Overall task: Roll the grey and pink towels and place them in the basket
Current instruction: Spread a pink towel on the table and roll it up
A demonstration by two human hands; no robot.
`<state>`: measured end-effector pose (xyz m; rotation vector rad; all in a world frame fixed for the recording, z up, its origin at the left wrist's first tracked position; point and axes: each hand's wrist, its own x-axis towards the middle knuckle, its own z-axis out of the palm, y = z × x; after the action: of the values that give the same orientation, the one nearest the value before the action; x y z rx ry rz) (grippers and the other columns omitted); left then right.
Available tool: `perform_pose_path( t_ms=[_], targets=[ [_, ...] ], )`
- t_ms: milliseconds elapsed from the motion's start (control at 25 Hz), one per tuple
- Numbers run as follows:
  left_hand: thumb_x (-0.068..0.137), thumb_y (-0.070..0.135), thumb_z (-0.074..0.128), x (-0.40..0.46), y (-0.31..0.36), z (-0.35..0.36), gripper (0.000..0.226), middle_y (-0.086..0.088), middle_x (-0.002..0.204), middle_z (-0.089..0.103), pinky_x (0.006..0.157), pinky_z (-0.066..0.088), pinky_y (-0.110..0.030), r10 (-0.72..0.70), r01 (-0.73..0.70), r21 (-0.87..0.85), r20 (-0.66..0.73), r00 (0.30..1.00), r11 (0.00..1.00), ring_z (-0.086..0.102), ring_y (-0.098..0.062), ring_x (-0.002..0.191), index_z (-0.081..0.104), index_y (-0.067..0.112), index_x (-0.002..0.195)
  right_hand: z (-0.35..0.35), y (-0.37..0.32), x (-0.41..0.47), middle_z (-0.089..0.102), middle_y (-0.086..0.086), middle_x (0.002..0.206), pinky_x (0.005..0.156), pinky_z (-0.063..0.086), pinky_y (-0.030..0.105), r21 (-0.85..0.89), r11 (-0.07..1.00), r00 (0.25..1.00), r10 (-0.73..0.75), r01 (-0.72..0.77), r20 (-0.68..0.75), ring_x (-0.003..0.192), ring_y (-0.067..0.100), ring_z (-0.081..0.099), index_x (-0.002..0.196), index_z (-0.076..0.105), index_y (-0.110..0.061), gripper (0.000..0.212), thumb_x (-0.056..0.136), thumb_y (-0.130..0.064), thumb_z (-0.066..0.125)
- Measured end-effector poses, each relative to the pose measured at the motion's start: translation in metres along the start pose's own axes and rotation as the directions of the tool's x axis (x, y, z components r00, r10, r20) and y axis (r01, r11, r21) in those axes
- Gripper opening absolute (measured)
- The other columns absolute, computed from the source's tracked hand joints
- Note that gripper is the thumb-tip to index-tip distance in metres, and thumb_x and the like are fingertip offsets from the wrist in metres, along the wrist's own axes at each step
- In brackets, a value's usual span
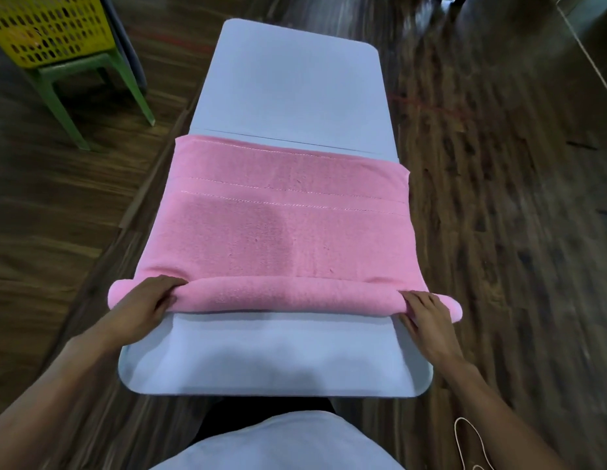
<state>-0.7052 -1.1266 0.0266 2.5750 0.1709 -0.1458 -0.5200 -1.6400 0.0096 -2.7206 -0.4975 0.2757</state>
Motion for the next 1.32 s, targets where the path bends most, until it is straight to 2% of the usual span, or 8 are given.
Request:
perform_pose_path(
  t_ms=[200,320,440,600,920,1120,1240,1320],
  targets=[
    [0.093,0.010,0.056,0.021,-0.008,-0.011,0.029,-0.004,0.117,0.065,0.087,0.040,-0.027,-0.120,0.126,-0.049,0.112,0.986,0.991,0.059,-0.019,0.101,0.062,0.008,0.122,-0.031,0.014,0.035,0.060,-0.001,0.132,0.102,0.045,0.036,0.005,0.976,0.923,-0.208,0.218,0.323,0.118,0.019,0.056,0.133,0.054,-0.023,0.037,0.100,-0.036,0.047],
    [0.087,0.009,0.066,0.021,0.002,-0.012,0.016,-0.010,0.104,0.068,0.077,0.047,-0.039,-0.080,0.106,0.106,-0.224,0.971,0.989,0.057,-0.026,0.090,0.072,0.010,0.102,-0.024,0.001,0.042,0.062,0.007,0.123,0.096,0.048,0.044,0.080,0.997,0.998,-0.019,0.014,0.061,0.111,0.028,0.057,0.123,0.062,-0.015,0.028,0.095,-0.017,0.059],
    [0.093,0.026,0.048,-0.011,0.015,0.016,0.035,-0.014,0.114,0.063,0.087,0.046,-0.048,-0.003,0.079,0.236,-0.305,0.952,0.968,0.055,-0.033,0.103,0.068,0.007,0.114,-0.001,-0.012,0.010,0.063,0.009,0.121,0.089,0.046,0.052,-0.218,0.976,0.968,-0.040,-0.016,-0.249,0.109,0.034,0.056,0.116,0.067,-0.015,0.028,0.097,-0.027,0.051],
    [0.093,0.026,0.040,-0.020,0.005,0.037,0.051,-0.016,0.140,0.048,0.115,0.024,-0.042,0.017,0.041,0.253,-0.222,0.975,0.967,0.042,-0.036,0.131,0.047,0.003,0.138,0.024,-0.005,-0.009,0.053,0.011,0.139,0.105,0.043,0.052,-0.242,0.969,0.985,-0.085,0.046,-0.152,0.127,0.034,0.049,0.138,0.051,-0.011,0.050,0.094,-0.033,0.056],
    [0.085,0.034,0.037,0.010,-0.012,-0.001,0.051,-0.012,0.119,0.065,0.095,0.046,-0.043,0.010,-0.016,0.118,0.052,0.999,0.993,0.060,-0.031,0.107,0.062,0.011,0.122,-0.004,-0.004,0.014,0.055,0.014,0.133,0.109,0.035,0.045,-0.107,0.993,0.996,-0.036,0.044,0.083,0.124,0.033,0.049,0.134,0.053,-0.008,0.040,0.095,-0.012,0.055],
    [0.087,-0.001,0.060,0.042,-0.022,-0.021,0.036,-0.003,0.119,0.065,0.090,0.043,-0.033,-0.141,0.148,-0.038,0.140,0.980,0.988,0.059,-0.023,0.107,0.066,0.017,0.117,-0.043,-0.003,0.044,0.055,0.001,0.131,0.101,0.043,0.021,0.166,0.986,0.929,-0.066,0.005,0.365,0.121,0.017,0.050,0.135,0.052,-0.010,0.043,0.094,0.003,0.052],
    [0.082,0.004,0.070,0.040,-0.006,-0.017,0.018,-0.012,0.102,0.064,0.073,0.047,-0.043,-0.082,0.124,0.158,-0.246,0.966,0.980,0.056,-0.033,0.088,0.073,0.016,0.095,-0.037,-0.015,0.050,0.060,0.003,0.115,0.089,0.054,0.028,0.295,0.942,0.986,0.167,-0.158,-0.005,0.105,0.021,0.059,0.109,0.066,-0.012,0.024,0.089,0.000,0.064],
    [0.090,0.018,0.057,0.015,0.002,0.000,0.021,-0.014,0.103,0.059,0.072,0.046,-0.047,0.009,0.084,0.245,-0.354,0.935,0.966,0.052,-0.035,0.089,0.071,0.009,0.103,-0.020,-0.015,0.031,0.064,0.009,0.112,0.092,0.053,0.045,0.047,0.997,0.960,0.071,-0.060,-0.270,0.101,0.027,0.061,0.103,0.070,-0.012,0.015,0.093,-0.014,0.059]
  ],
)
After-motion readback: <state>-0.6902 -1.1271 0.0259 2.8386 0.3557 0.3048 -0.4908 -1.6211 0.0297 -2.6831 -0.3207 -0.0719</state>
